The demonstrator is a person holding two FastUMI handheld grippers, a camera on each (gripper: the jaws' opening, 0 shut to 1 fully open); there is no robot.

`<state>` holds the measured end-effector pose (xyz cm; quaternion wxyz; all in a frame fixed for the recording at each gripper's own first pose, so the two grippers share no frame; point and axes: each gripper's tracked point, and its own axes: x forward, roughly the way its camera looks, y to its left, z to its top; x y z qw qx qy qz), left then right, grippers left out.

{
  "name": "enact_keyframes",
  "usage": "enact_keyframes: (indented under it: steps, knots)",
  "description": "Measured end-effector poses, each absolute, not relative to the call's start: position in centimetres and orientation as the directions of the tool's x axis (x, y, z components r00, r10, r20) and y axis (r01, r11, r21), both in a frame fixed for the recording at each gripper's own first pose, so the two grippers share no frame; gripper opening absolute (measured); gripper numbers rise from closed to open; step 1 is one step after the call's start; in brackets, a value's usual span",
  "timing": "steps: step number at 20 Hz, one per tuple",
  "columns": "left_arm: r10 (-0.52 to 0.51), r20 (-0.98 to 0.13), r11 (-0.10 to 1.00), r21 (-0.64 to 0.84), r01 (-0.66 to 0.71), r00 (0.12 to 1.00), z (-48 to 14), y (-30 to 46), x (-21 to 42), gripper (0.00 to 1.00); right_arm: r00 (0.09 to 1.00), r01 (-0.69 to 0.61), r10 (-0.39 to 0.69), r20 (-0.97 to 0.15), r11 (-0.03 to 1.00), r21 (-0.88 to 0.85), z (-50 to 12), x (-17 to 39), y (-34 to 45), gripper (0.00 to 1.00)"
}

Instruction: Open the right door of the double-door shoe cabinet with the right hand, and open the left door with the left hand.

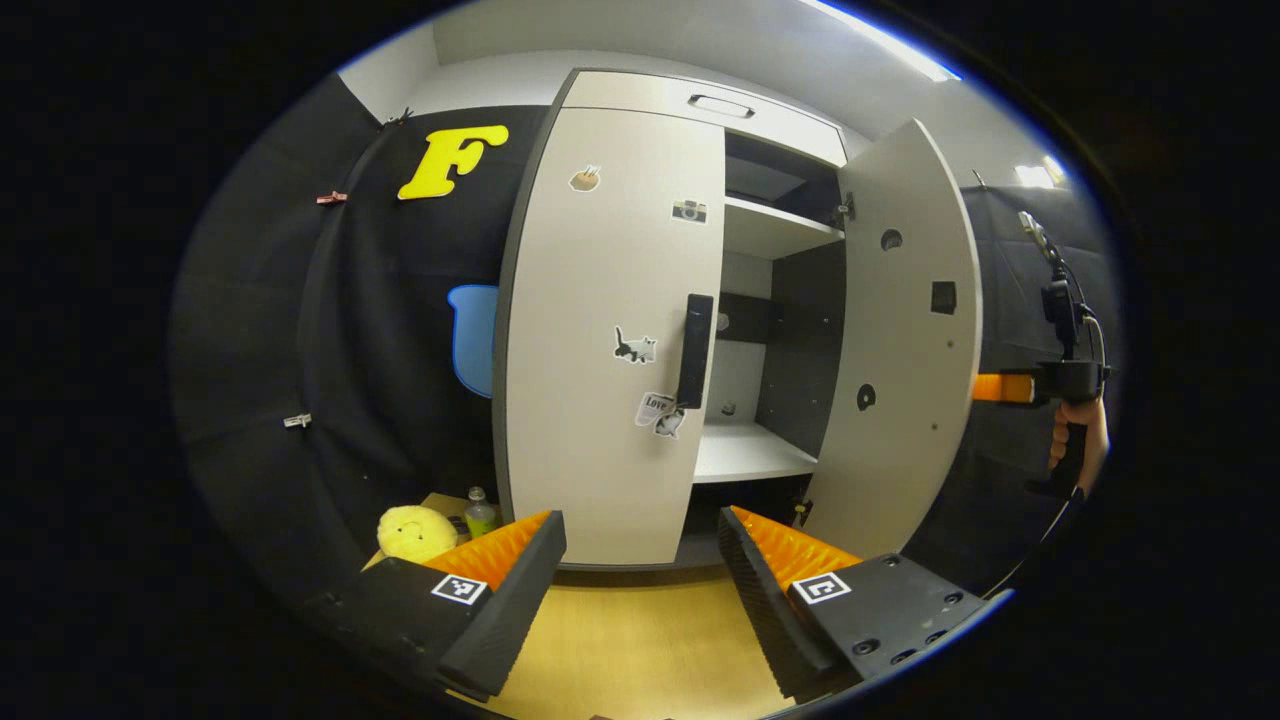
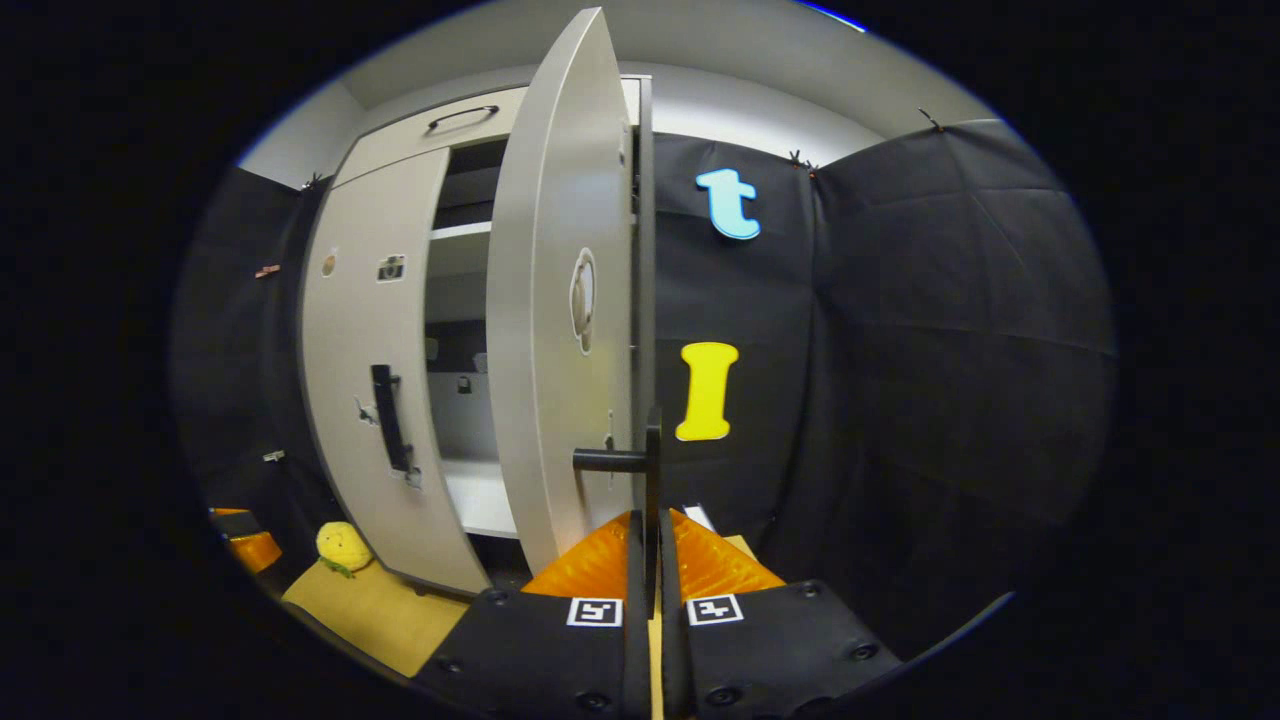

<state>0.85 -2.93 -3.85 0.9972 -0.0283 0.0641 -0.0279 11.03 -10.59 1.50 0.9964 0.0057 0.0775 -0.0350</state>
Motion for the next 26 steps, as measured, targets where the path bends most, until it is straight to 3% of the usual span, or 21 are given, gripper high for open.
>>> enact_keyframes:
  steps: [2, 10, 16, 20, 26]
  knots:
    - [-0.068, -0.12, 0.996, -0.061, 0.061, 0.99, -3.7, -4.5, 1.7, 0.95, 0.986, 0.041, -0.019, -0.163, 0.991, 0.129, 1.5, 11.3, -11.7, 0.05]
    - [-0.174, -0.131, 0.985, -0.016, 0.174, 0.976, -3.7, -10.5, 3.1, 0.95, 0.987, 0.006, 0.01, -0.163, 0.995, 0.098, 1.3, 9.5, -12.4, 0.05]
    - [-0.232, -0.131, 0.973, -0.023, 0.231, 0.964, -4.0, -10.2, 3.3, 0.95, 0.984, 0.122, -0.113, -0.136, 0.991, 0.061, 2.2, 3.8, -13.7, 0.05]
    - [-0.24, -0.12, 0.971, -0.019, 0.239, 0.963, -4.1, -8.0, 3.1, 0.95, 0.987, 0.134, -0.126, -0.104, 0.988, 0.075, 2.9, 1.1, -10.2, 0.05]
    - [-0.214, -0.103, 0.977, -0.027, 0.212, 0.971, -4.3, -3.8, 2.2, 0.95, 0.997, 0.044, -0.036, -0.068, 0.993, 0.112, 3.1, 1.0, -0.4, 0.05]
